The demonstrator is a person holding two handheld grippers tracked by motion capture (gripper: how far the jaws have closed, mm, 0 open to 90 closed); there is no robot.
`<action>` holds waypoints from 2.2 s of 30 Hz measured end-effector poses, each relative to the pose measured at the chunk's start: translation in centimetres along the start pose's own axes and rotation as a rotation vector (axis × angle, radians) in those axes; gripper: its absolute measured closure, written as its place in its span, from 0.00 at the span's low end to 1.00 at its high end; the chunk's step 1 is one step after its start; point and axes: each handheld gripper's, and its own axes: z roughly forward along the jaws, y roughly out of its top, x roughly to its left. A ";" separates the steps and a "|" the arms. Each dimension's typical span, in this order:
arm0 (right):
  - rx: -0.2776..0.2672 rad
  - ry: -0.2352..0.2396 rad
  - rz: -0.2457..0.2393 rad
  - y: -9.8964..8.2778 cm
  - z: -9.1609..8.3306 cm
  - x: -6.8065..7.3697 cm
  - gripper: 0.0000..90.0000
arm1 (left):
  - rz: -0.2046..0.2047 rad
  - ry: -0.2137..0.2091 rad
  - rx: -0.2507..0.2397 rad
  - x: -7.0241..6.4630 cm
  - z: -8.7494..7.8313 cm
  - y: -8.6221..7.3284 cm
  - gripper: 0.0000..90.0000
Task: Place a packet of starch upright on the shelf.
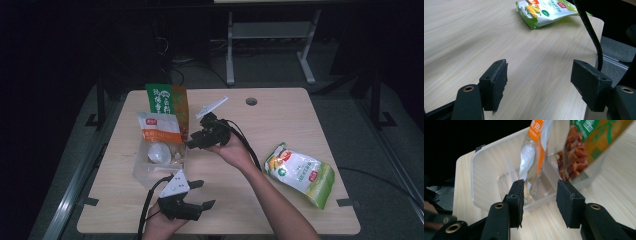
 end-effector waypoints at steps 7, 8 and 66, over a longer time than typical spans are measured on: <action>-0.002 -0.037 0.015 -1.3 -2.0 -0.5 0.60 | 0.002 0.004 0.001 0.1 0.1 0.1 0.32; -0.002 -0.039 0.018 -1.5 -2.3 -0.6 0.60 | 0.008 0.005 0.002 0.2 0.1 0.1 0.32; 0.005 -0.287 0.253 -16.2 -16.6 -2.8 0.52 | 0.023 -0.091 0.080 -0.7 6.4 3.0 0.33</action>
